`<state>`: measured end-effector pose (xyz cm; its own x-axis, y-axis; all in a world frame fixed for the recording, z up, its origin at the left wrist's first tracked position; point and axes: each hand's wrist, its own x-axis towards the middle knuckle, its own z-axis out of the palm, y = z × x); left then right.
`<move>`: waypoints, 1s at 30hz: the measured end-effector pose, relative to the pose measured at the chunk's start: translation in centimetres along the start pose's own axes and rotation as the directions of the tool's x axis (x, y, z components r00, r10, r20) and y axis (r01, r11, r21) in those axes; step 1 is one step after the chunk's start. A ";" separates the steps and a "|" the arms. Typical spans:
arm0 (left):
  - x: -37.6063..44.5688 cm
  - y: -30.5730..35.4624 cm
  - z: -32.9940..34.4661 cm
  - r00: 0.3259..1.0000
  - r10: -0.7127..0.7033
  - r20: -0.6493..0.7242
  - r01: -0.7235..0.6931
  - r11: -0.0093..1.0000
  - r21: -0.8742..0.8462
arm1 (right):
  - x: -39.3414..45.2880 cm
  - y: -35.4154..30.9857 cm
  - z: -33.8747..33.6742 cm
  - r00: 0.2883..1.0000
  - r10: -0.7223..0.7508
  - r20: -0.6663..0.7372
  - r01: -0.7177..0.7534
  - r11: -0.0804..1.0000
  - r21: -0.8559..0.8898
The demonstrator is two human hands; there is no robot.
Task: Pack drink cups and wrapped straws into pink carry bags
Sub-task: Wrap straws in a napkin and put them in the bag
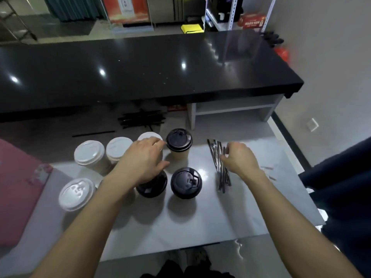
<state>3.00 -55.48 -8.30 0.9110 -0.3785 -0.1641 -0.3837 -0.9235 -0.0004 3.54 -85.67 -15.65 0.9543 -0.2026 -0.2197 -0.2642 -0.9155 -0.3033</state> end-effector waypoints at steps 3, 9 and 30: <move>0.8 1.0 0.6 1.000 -0.014 -0.012 0.013 0.999 -0.038 | 0.0 1.8 3.5 0.992 0.077 0.095 -0.082 0.996 0.044; 2.2 2.7 1.2 0.996 0.031 -0.089 -0.044 0.988 -0.149 | 0.1 2.7 5.8 0.987 0.124 0.102 -0.139 0.979 0.150; 7.2 14.5 5.3 0.914 -0.404 -0.032 0.102 0.307 -0.946 | 1.6 6.7 1.5 0.989 -0.137 -0.049 0.140 0.800 0.583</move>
<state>3.19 -71.30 -14.72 0.9927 0.0245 -0.1178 0.1182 -0.3824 0.9164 3.05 -91.60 -19.43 0.9872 -0.0917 -0.1304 -0.1594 -0.5585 -0.8140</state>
